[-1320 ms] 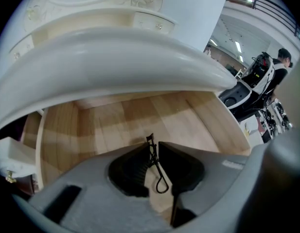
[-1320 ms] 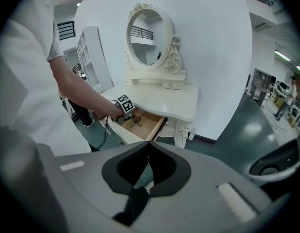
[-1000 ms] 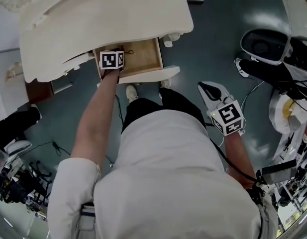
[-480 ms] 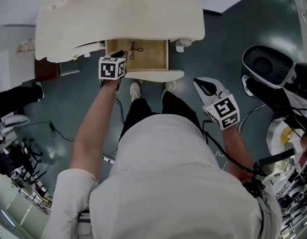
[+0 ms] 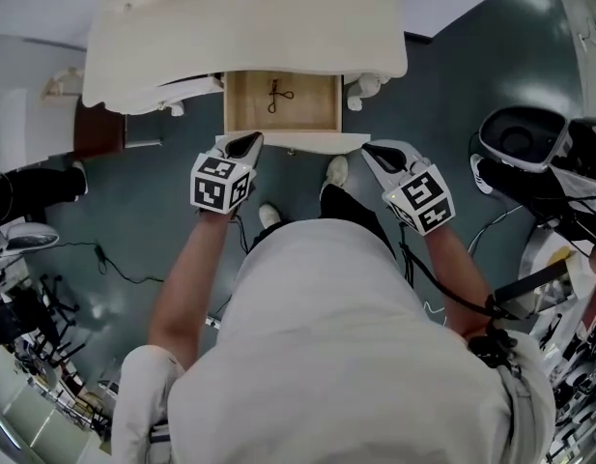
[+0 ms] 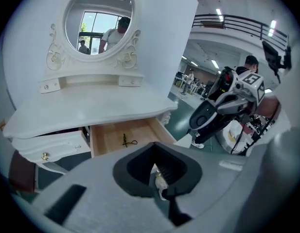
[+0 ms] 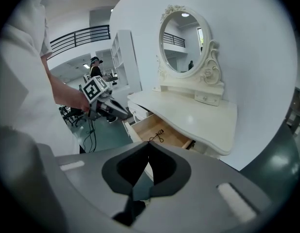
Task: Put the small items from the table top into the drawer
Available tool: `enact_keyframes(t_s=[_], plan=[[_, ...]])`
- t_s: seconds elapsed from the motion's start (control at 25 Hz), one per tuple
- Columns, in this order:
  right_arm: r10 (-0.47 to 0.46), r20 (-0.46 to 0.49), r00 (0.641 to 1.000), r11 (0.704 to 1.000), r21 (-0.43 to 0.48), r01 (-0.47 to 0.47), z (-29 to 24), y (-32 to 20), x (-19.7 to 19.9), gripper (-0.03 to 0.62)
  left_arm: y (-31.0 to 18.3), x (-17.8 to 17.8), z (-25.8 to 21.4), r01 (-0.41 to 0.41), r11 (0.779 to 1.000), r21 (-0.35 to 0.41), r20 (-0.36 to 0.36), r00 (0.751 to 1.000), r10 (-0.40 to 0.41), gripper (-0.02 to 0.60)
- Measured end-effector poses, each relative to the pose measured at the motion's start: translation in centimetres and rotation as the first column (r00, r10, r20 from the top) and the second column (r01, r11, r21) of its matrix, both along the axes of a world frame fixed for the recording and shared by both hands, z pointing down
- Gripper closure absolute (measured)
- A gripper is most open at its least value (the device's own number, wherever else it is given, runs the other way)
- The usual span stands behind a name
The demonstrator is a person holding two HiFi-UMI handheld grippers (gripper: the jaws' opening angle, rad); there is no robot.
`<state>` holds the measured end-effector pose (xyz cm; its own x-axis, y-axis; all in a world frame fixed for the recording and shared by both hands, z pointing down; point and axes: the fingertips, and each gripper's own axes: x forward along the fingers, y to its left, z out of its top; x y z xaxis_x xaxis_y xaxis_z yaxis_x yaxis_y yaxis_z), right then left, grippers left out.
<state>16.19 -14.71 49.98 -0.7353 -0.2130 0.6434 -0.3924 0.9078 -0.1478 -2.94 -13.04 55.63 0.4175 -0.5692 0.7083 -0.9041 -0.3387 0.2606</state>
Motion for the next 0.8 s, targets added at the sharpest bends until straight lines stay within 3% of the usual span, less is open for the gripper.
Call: enact_keyframes(t_s=[0.4, 0.8], plan=[[0.029, -0.037, 0.999, 0.997, 0.076, -0.026, -1.0, 8.8, -7.5, 0.592, 12.2, -1.8, -5.3, -0.147, 0.985, 0.09, -0.134, 0.978, 0.158, 0.58], [0.032, -0.046, 0.998, 0.993, 0.113, -0.027, -1.1, 18.5, -13.4, 0.592, 21.6, -5.5, -7.3, -0.245, 0.954, 0.171, -0.13, 0.955, 0.268, 0.58]])
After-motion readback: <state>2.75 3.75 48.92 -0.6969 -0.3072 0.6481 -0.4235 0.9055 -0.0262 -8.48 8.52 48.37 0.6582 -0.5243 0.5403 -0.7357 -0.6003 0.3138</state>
